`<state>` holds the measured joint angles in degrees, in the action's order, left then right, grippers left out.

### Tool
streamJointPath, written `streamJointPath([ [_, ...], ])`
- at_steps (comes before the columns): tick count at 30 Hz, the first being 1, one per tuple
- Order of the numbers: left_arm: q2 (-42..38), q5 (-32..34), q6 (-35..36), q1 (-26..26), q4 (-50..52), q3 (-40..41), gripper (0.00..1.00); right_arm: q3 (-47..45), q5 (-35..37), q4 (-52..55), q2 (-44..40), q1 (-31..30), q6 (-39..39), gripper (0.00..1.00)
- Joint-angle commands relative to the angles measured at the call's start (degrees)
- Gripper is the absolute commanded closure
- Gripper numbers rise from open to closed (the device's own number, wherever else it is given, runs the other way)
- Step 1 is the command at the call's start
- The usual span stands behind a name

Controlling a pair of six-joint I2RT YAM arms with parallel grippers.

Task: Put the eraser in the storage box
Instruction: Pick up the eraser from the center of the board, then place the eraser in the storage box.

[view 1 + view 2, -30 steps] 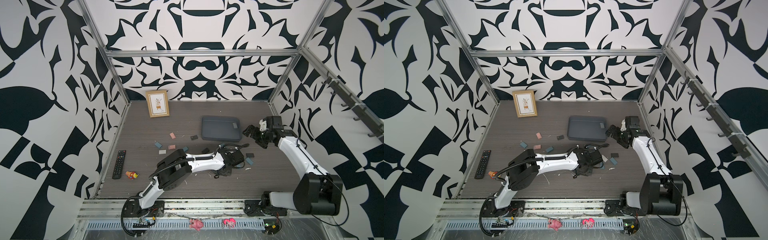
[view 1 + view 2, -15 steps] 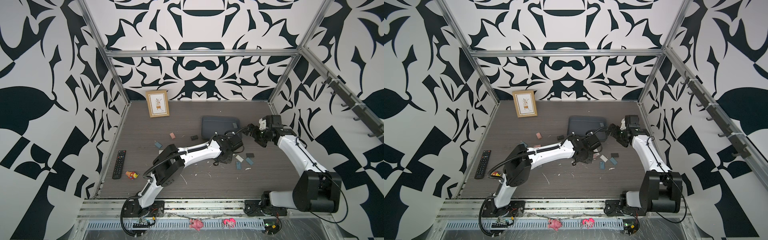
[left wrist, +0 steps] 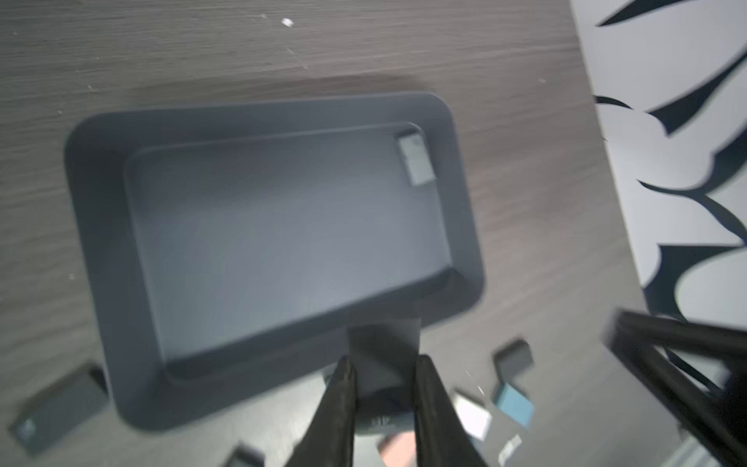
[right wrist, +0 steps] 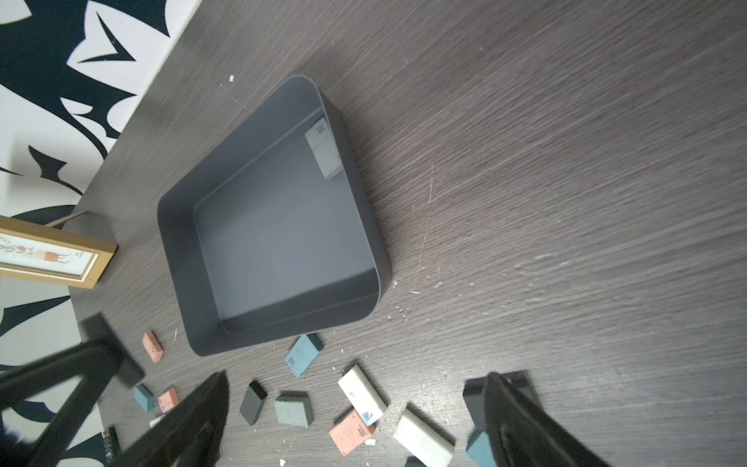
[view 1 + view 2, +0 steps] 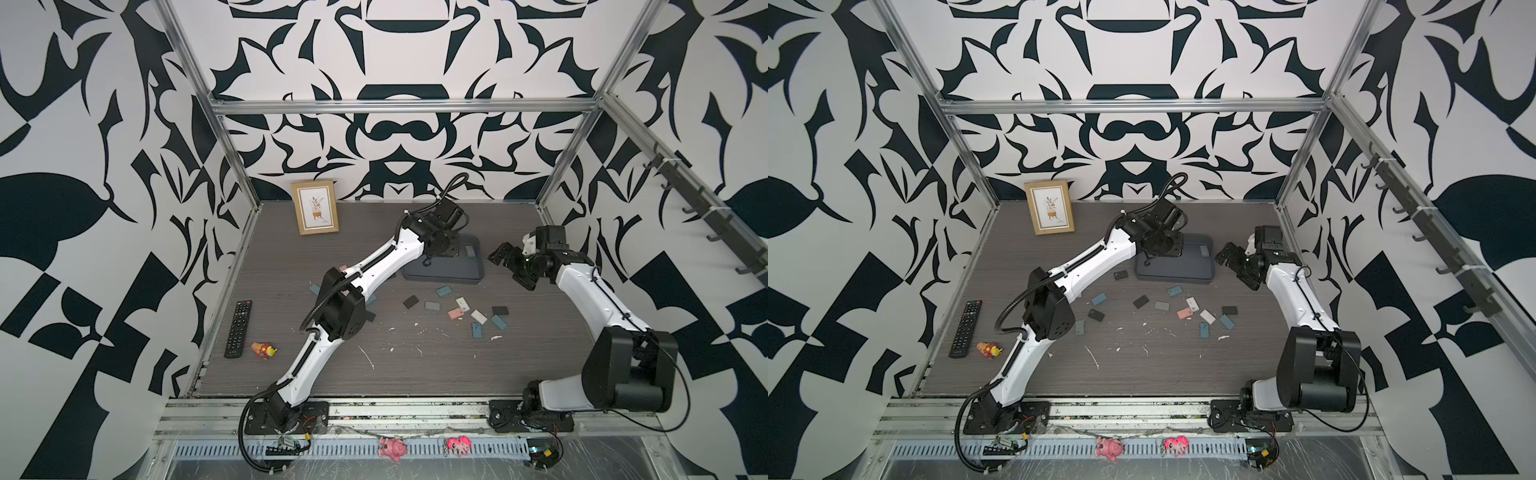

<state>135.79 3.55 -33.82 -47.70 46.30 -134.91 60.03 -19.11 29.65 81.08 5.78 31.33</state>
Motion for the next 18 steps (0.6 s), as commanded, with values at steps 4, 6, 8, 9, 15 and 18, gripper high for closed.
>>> streamJointPath([
  [4, 5.17, -4.83, -1.33, 1.56, -10.91, -0.21, 0.79, 1.67, -0.66, -1.73, 0.04, 0.46, 0.22, 0.01],
  [6, 7.1, -5.25, -1.63, 1.67, -13.46, -1.18, 0.79, 1.28, -0.9, -2.15, 0.04, 0.46, 0.3, 0.01],
  [8, 9.51, -6.12, -3.03, 2.16, -14.65, -3.06, 0.79, 0.73, -1.55, -2.76, -0.16, 0.43, 0.85, 0.01],
  [9, 10.56, -6.63, -3.86, 2.42, -15.75, -3.64, 0.79, 0.37, -2.01, -3.01, -0.33, 0.46, 1.07, 0.01],
  [15, 16.62, -9.73, -8.37, 3.73, -20.86, -8.09, 0.79, -1.13, -2.33, -3.54, -1.44, 0.46, 1.36, 0.01],
  [18, 19.2, -10.29, -9.79, 3.75, -21.91, -11.02, 0.79, -1.88, -2.24, -3.67, -1.8, 0.54, 1.45, 0.01],
])
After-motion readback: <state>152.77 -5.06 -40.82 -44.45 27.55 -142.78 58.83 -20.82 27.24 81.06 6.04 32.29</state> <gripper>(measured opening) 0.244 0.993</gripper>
